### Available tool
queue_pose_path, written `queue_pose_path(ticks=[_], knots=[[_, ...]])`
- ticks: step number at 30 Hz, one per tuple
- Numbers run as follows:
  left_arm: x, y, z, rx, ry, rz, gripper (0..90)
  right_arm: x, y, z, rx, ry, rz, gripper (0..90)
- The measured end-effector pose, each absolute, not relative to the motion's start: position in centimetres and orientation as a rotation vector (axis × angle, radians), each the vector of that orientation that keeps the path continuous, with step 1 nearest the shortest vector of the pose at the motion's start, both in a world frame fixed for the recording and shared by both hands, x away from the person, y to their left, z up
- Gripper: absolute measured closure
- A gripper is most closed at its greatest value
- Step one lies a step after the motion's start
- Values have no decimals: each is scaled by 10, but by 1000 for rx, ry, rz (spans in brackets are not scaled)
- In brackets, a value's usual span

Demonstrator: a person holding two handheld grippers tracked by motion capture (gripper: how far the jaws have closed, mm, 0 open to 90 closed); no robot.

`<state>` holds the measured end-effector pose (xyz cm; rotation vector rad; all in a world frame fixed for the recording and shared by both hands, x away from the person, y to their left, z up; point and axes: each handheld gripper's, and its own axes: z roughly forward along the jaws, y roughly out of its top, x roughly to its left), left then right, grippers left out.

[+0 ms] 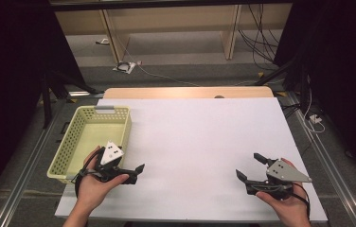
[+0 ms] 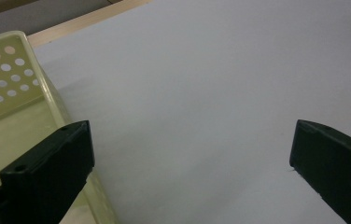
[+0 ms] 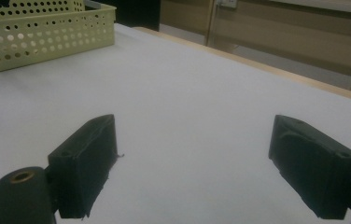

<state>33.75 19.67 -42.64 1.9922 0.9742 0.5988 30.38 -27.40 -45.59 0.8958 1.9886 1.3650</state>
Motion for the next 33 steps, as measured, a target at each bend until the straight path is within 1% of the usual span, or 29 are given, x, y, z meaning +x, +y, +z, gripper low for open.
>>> queue_pose_path(ticks=[14,18,22,33], knots=[[338,201,-420,2006,1005,587,0,304,-273,-456,891,1990,1364,160],[340,204,-416,2047,1057,567,4,303,-272,-455,883,1995,1360,160],[342,209,-411,2042,1097,559,16,303,-272,-456,885,2001,1354,160],[358,241,-392,2090,1213,494,24,304,-272,-456,892,1998,1334,160]])
